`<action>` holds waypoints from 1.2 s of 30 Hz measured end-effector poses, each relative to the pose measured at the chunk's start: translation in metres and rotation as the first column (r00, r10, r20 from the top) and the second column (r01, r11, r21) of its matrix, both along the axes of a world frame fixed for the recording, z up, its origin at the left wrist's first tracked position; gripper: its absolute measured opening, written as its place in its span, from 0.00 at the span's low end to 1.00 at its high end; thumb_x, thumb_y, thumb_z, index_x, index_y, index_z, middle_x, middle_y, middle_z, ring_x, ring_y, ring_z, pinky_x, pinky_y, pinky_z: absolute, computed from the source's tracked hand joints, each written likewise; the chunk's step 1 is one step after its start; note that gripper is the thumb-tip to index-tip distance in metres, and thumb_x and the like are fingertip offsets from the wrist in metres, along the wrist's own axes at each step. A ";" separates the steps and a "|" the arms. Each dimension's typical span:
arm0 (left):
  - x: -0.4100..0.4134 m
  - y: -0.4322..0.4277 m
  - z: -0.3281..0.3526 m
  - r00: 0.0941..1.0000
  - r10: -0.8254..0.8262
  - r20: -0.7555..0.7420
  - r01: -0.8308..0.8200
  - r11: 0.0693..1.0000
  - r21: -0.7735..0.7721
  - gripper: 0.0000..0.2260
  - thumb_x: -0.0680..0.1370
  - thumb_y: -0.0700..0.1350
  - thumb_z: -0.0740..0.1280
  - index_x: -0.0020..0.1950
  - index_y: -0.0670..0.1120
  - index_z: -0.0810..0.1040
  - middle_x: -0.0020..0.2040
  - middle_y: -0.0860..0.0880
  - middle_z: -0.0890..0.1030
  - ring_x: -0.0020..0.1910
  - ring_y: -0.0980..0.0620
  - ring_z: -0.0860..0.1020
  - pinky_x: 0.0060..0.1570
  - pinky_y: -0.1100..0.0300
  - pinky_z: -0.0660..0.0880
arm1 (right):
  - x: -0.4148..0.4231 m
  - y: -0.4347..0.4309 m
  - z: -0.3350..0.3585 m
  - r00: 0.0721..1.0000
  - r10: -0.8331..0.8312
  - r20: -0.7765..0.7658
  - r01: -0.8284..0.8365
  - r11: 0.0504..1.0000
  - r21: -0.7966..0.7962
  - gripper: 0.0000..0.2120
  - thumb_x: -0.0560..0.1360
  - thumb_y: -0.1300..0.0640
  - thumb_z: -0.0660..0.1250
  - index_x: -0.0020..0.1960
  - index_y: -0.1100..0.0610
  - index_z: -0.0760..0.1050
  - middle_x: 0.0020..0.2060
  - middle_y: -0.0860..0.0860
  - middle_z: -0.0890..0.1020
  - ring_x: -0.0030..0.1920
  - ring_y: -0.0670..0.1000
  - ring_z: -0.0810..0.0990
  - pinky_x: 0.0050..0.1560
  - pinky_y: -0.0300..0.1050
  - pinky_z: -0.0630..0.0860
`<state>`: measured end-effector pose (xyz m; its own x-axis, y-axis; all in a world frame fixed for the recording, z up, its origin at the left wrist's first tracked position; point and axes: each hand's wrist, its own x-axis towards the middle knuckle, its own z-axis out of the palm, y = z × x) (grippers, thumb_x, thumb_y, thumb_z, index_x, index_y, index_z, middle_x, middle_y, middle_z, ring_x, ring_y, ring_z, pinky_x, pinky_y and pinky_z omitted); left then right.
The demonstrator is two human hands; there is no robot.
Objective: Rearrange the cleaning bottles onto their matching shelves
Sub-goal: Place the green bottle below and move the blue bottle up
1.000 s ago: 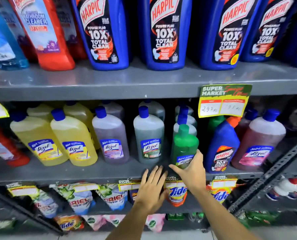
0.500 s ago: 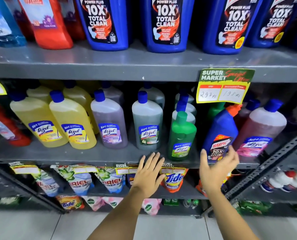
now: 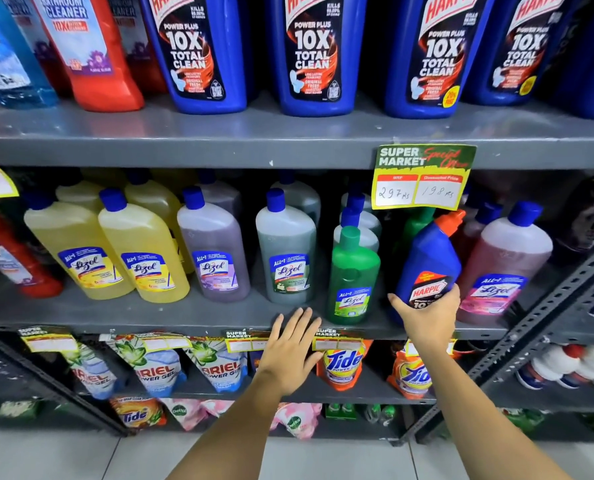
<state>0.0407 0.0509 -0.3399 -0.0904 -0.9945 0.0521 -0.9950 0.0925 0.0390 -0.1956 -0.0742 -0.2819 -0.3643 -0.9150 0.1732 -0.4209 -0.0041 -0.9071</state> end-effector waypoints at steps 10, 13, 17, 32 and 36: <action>-0.021 0.014 0.122 0.978 -0.210 -0.007 0.197 0.932 -0.304 0.24 0.73 0.41 0.60 0.70 0.46 0.70 0.75 0.46 0.66 0.67 0.46 0.72 0.69 0.50 0.64 | -0.017 0.067 0.046 0.995 0.064 0.083 -0.043 0.972 -0.230 0.45 0.52 0.41 0.82 0.64 0.49 0.67 0.56 0.46 0.76 0.54 0.48 0.75 0.52 0.44 0.70; -0.038 0.008 0.202 0.891 -0.452 -0.031 0.337 0.708 -0.621 0.20 0.72 0.38 0.61 0.64 0.43 0.75 0.71 0.45 0.72 0.64 0.47 0.73 0.64 0.55 0.67 | -0.030 0.076 0.095 0.985 0.147 0.091 -0.098 0.906 -0.411 0.43 0.51 0.38 0.80 0.62 0.45 0.68 0.52 0.36 0.76 0.51 0.40 0.76 0.52 0.34 0.71; -0.051 -0.019 0.298 0.857 -0.505 0.103 0.378 0.481 -0.791 0.19 0.74 0.37 0.63 0.65 0.42 0.75 0.70 0.44 0.73 0.69 0.45 0.71 0.66 0.53 0.65 | -0.043 0.073 0.176 0.977 0.202 0.068 -0.122 0.794 -0.596 0.39 0.51 0.38 0.81 0.57 0.47 0.71 0.49 0.37 0.76 0.50 0.42 0.78 0.50 0.36 0.75; -0.039 -0.064 0.341 0.982 -0.187 -0.002 0.149 0.790 -0.595 0.17 0.83 0.52 0.57 0.70 0.50 0.72 0.70 0.49 0.74 0.69 0.49 0.71 0.69 0.53 0.66 | -0.037 -0.013 0.335 0.995 -0.037 -0.089 -0.005 0.901 -0.433 0.55 0.51 0.27 0.74 0.67 0.57 0.67 0.62 0.53 0.76 0.62 0.58 0.76 0.57 0.55 0.73; -0.042 -0.061 0.339 0.983 -0.184 -0.015 0.130 0.745 -0.654 0.15 0.81 0.50 0.62 0.66 0.48 0.77 0.65 0.47 0.78 0.64 0.46 0.76 0.64 0.50 0.71 | -0.032 -0.023 0.336 0.975 -0.078 -0.206 -0.007 0.924 -0.383 0.57 0.54 0.25 0.73 0.71 0.58 0.63 0.65 0.55 0.74 0.61 0.61 0.76 0.50 0.54 0.72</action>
<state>-0.0015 -0.0099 -0.0008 -0.2110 -0.6910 0.6914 -0.9606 0.2773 -0.0161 -0.2275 -0.0973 0.0537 -0.3113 -0.7515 0.5817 -0.6101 -0.3113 -0.7287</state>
